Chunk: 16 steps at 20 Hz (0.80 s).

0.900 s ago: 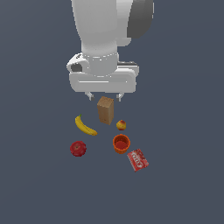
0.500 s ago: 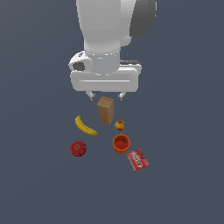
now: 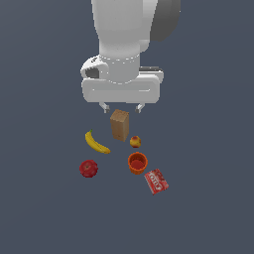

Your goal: Pick up a designated object from a clutter of objects.

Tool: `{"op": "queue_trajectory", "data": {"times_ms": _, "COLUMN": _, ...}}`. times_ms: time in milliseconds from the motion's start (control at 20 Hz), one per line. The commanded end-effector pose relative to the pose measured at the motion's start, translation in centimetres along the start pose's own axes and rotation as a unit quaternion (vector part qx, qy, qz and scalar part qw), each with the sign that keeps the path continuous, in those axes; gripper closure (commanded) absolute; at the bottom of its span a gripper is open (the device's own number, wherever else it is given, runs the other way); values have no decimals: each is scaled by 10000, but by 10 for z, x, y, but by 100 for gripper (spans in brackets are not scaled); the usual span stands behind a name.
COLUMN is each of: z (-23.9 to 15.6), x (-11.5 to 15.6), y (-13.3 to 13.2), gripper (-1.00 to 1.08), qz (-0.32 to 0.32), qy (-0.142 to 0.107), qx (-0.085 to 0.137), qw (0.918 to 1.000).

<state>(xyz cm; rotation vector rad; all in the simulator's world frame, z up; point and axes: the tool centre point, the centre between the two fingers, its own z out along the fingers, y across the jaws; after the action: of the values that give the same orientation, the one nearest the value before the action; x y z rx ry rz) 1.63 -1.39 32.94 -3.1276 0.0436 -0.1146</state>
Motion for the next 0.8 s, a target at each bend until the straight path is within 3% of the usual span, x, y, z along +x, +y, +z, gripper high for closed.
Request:
{"op": "queue_trajectory", "data": {"times_ms": 0, "z": 3, "x": 0, "y": 2, "gripper": -92, "qz": -37, "qy": -7, "qx": 1, "qw": 10000}}
{"op": "queue_trajectory", "data": {"times_ms": 750, "z": 63, "x": -3, "y": 38, "gripper": -92, "qz": -855, "qy": -80, "qx": 14, "qw": 9963}}
